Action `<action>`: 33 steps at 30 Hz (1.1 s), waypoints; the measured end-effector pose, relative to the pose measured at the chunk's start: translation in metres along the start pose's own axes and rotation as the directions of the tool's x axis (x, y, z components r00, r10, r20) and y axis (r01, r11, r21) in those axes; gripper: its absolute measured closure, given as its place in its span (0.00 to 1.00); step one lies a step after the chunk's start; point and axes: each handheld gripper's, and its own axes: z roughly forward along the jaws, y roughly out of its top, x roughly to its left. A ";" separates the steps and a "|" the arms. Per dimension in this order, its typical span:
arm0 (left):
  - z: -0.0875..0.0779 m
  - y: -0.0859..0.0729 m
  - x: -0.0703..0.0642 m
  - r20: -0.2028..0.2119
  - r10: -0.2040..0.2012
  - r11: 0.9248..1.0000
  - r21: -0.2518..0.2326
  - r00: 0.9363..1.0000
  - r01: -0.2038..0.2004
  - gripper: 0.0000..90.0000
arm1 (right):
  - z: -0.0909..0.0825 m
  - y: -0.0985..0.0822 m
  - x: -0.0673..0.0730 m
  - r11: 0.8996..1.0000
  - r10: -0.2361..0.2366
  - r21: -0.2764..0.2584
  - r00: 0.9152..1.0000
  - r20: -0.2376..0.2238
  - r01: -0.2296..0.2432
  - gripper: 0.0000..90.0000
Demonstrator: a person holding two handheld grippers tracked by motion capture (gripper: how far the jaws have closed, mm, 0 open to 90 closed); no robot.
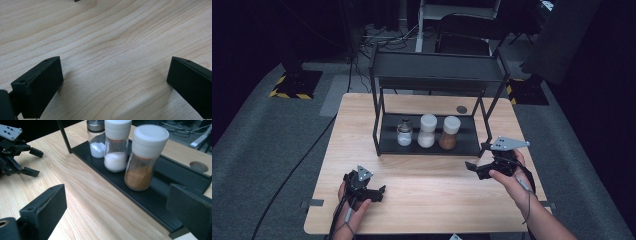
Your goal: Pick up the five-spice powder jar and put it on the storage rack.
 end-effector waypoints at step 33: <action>0.000 0.000 0.000 0.000 0.001 1.000 0.000 1.000 -0.001 0.00 | 0.032 -0.068 0.000 0.994 0.045 0.099 0.999 0.018 -0.046 0.03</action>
